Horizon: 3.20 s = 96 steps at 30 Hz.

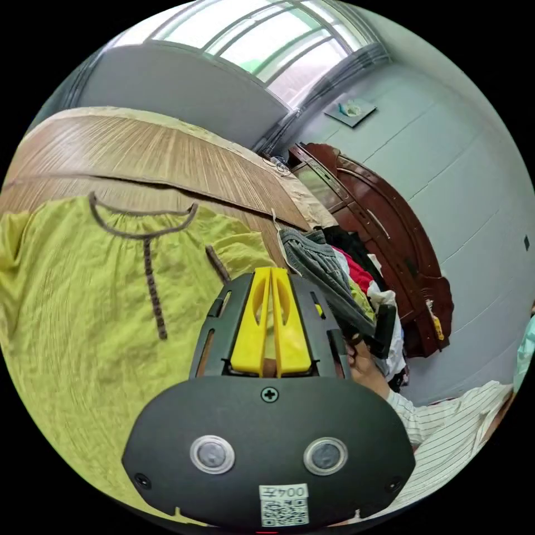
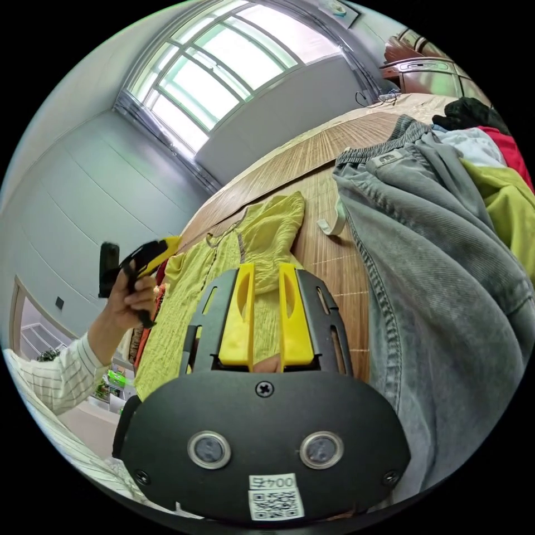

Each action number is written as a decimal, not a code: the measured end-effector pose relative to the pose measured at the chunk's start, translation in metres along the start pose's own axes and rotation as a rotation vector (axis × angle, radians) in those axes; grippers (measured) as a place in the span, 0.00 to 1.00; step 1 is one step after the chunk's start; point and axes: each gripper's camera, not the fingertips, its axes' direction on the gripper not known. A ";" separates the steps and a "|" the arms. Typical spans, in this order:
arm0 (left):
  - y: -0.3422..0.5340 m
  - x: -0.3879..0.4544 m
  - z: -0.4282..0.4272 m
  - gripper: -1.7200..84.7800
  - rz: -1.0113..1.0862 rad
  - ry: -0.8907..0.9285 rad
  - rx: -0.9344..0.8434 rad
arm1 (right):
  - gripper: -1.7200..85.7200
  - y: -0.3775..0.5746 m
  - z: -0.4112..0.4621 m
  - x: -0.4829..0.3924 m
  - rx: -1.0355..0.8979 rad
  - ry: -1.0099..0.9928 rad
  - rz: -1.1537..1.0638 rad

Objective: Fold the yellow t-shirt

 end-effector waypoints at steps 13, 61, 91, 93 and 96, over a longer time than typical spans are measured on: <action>-0.110 0.031 0.196 0.02 0.051 -0.122 -0.272 | 0.11 -0.015 0.017 0.044 -0.026 -0.125 0.134; -0.038 -0.044 0.088 0.02 0.017 -0.196 -0.205 | 0.03 -0.047 0.029 0.076 -0.100 -0.112 0.303; 0.045 -0.270 -0.238 0.12 -0.567 -0.941 -0.041 | 0.09 -0.021 0.011 0.034 -0.054 -0.300 0.027; 0.040 -0.272 -0.231 0.11 -0.568 -0.944 -0.063 | 0.08 -0.020 0.011 0.036 -0.058 -0.296 0.034; 0.036 -0.271 -0.219 0.10 -0.549 -0.987 -0.128 | 0.08 -0.019 0.013 0.040 -0.064 -0.289 0.043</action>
